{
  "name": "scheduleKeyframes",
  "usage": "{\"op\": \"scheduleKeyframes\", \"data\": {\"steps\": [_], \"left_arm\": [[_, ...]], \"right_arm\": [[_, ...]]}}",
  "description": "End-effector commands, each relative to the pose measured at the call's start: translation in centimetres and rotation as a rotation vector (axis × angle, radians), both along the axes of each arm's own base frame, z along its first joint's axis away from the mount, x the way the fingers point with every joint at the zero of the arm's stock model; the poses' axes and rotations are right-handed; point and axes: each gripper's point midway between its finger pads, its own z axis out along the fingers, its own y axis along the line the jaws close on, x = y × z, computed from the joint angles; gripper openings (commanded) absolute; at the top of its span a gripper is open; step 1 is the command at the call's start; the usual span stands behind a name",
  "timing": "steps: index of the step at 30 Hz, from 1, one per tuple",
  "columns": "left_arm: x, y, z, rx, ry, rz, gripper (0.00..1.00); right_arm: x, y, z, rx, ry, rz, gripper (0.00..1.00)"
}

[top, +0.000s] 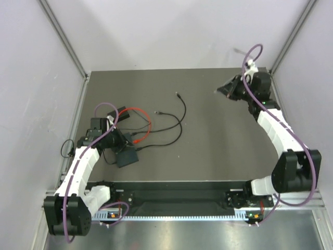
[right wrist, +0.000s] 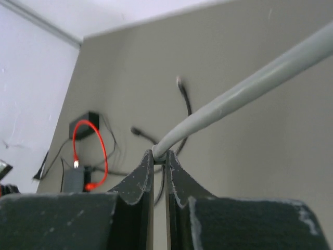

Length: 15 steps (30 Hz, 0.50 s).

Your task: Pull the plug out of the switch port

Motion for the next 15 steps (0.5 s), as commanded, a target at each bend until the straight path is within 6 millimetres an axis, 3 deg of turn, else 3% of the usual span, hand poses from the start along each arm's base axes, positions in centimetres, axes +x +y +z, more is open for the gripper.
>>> {"op": "scheduleKeyframes", "data": {"steps": [1,2,4,5,6,7,15], "left_arm": [[1.3,-0.4,2.3,-0.013,-0.103,-0.051,0.00],[1.4,-0.4,2.4,-0.009,-0.107,-0.055,0.00],[1.4,-0.5,2.5,-0.012,-0.109,-0.062,0.00],[1.5,-0.5,2.7,-0.012,-0.116,-0.067,0.00],[1.4,-0.6,2.7,-0.014,-0.116,-0.071,0.00],[1.4,-0.5,2.7,-0.015,-0.115,-0.071,0.00],[1.7,-0.3,2.3,0.012,-0.115,-0.093,0.00]], "right_arm": [[-0.7,0.4,-6.7,0.071,0.148,0.085,0.00],[-0.2,0.4,-6.8,0.109,0.118,0.091,0.00],[-1.6,0.6,-10.1,0.146,0.187,0.114,0.00],[-1.6,-1.1,-11.0,0.149,0.199,0.070,0.00],[-1.8,-1.4,-11.2,0.150,0.187,0.061,0.00],[-2.7,-2.0,-12.9,0.157,0.226,0.039,0.00],[-7.6,-3.6,-18.1,0.110,0.389,0.022,0.01]]}}
